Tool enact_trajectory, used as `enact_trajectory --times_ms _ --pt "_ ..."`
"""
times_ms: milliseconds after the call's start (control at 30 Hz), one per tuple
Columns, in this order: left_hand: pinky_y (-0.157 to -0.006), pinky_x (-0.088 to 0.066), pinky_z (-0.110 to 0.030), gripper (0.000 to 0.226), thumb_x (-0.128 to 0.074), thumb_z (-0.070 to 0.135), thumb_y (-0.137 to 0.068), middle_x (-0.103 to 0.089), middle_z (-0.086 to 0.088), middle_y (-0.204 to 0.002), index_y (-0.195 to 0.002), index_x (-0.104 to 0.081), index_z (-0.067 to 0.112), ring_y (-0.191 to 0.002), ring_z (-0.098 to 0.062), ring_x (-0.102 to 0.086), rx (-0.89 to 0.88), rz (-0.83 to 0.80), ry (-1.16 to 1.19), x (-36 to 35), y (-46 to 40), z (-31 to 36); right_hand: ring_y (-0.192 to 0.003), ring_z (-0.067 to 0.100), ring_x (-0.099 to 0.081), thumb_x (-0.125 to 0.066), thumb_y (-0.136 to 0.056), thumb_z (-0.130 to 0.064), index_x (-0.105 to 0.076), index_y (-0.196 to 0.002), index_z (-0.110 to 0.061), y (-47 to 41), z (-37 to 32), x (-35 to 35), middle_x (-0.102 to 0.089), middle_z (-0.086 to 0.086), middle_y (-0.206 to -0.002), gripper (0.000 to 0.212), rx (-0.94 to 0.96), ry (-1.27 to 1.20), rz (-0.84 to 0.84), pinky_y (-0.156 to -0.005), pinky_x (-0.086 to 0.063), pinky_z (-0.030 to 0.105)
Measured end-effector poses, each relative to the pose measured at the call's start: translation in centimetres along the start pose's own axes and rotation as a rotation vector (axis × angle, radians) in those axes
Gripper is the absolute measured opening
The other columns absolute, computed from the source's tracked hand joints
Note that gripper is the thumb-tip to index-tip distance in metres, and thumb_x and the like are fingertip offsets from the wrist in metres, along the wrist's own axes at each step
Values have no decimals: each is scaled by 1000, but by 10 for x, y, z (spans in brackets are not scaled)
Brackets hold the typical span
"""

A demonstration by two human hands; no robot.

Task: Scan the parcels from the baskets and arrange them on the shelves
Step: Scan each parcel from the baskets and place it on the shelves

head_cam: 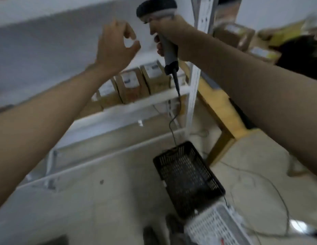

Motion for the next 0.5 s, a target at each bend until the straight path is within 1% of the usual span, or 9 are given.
enact_trajectory --times_ms 67,100,167,200,233,333,433,467,500 --pt "-90 -40 -38 28 -55 32 -92 -56 -15 -113 -104 -62 8 -107 -29 -52 62 -86 40 -53 24 0 -51 12 -52 -60 -94 -9 -56 -83 -12 10 51 5 -52 3 -68 11 -76 -1 10 -55 -52 27" --pt "-88 -43 -36 24 -56 30 -92 -58 -14 -113 -101 -63 9 -104 -26 -53 104 -132 67 -78 35 1 -54 13 -55 -61 -93 -11 -57 -83 -12 15 76 10 -54 3 -68 10 -120 -15 24 -56 -53 28" --pt "-82 -50 -38 20 -56 25 -91 -64 -12 -106 -94 -67 8 -97 -24 -61 137 -243 104 -126 57 5 -52 13 -56 -65 -93 -17 -59 -87 -11 24 125 22 -58 2 -65 10 -217 -42 62 -55 -53 29" --pt "-80 -52 -39 19 -57 25 -91 -65 -11 -103 -93 -67 8 -95 -25 -62 122 -297 125 -150 69 8 -49 13 -56 -66 -94 -20 -59 -90 -10 29 148 29 -59 2 -65 13 -262 -35 86 -54 -52 28" --pt "-80 -51 -37 19 -60 26 -92 -65 -11 -104 -96 -67 9 -96 -24 -62 107 -342 150 -171 80 12 -48 13 -56 -66 -94 -22 -60 -92 -9 34 171 38 -60 3 -65 15 -299 -22 108 -54 -50 28" --pt "-80 -45 -29 21 -66 27 -93 -59 -4 -107 -103 -66 9 -95 -18 -56 157 -445 209 -229 114 23 -48 10 -59 -64 -97 -24 -59 -110 -4 51 234 62 -62 4 -72 24 -394 7 178 -53 -50 25" --pt "-84 -49 -32 20 -65 21 -93 -67 -9 -109 -105 -68 5 -99 -22 -62 199 -599 267 -284 142 39 -58 10 -60 -61 -98 -19 -53 -126 -5 71 286 86 -64 8 -87 32 -483 -4 226 -55 -51 23" --pt "-81 -49 -30 21 -64 20 -93 -68 -10 -106 -104 -69 3 -96 -22 -62 200 -644 281 -300 150 46 -62 11 -60 -61 -98 -19 -51 -130 -5 78 302 94 -64 9 -92 36 -511 2 242 -56 -51 23" --pt "-73 -47 -24 20 -63 19 -93 -67 -9 -100 -103 -68 3 -92 -20 -61 206 -677 296 -313 156 52 -65 12 -61 -63 -97 -20 -49 -132 -6 84 316 102 -64 8 -95 40 -534 7 266 -58 -52 23"
Point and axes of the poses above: each hand's wrist, its own y-axis away from the middle knuckle, its own x-axis out of the back of the hand, z = x × y, the point moved 4 cm from there along -y, towards the middle knuckle
